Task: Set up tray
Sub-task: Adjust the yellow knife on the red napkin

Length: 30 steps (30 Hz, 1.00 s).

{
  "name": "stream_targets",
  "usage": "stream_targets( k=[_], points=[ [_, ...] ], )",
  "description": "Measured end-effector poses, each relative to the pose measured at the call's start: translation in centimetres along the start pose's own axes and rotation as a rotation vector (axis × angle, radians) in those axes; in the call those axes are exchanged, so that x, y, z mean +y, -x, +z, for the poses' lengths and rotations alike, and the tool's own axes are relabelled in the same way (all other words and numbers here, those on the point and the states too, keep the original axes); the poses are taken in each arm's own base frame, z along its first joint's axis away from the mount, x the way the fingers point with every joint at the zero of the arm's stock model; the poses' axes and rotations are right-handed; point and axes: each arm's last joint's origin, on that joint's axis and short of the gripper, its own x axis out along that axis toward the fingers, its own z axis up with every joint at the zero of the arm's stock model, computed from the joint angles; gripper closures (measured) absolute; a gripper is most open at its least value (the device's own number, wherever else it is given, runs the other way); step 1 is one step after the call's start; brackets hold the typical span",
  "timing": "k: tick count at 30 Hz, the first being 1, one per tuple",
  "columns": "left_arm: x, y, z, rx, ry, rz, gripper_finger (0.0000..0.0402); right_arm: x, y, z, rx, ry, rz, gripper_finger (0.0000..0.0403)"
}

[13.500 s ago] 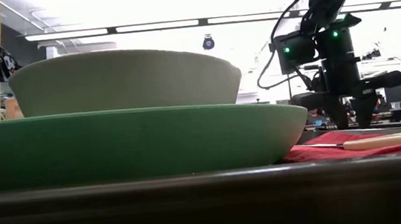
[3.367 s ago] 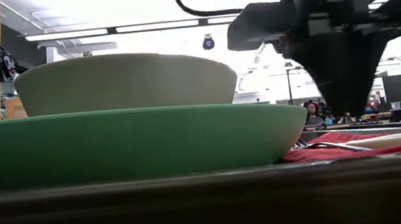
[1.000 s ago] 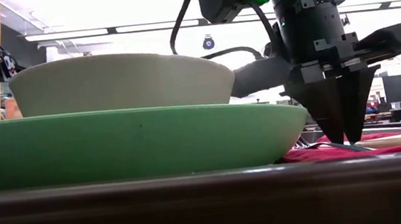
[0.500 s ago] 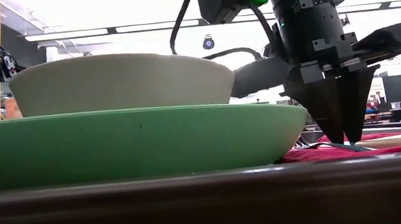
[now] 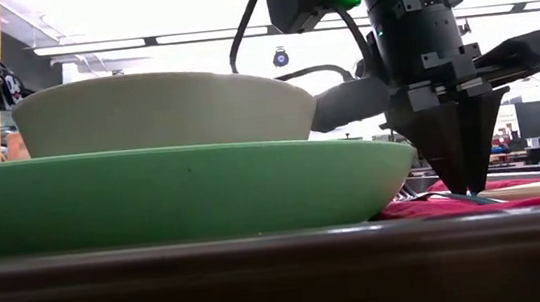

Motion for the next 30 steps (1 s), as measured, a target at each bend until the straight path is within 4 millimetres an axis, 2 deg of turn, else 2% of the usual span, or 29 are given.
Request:
stream_targets(
  k=[17, 23, 30],
  points=[
    [0.1, 0.0, 0.0, 0.003, -0.006, 0.004, 0.0323, 0.0, 0.4, -0.3, 0.064, 0.048, 0.013, 0.0283],
    [0.1, 0.0, 0.0, 0.003, -0.006, 0.004, 0.0323, -0.3, 1.9, -0.2, 0.046, 0.049, 0.079, 0.0278],
    [0.1, 0.0, 0.0, 0.003, -0.005, 0.004, 0.0323, -0.6, 1.9, -1.1, 0.042, 0.047, 0.080, 0.0280]
  ],
)
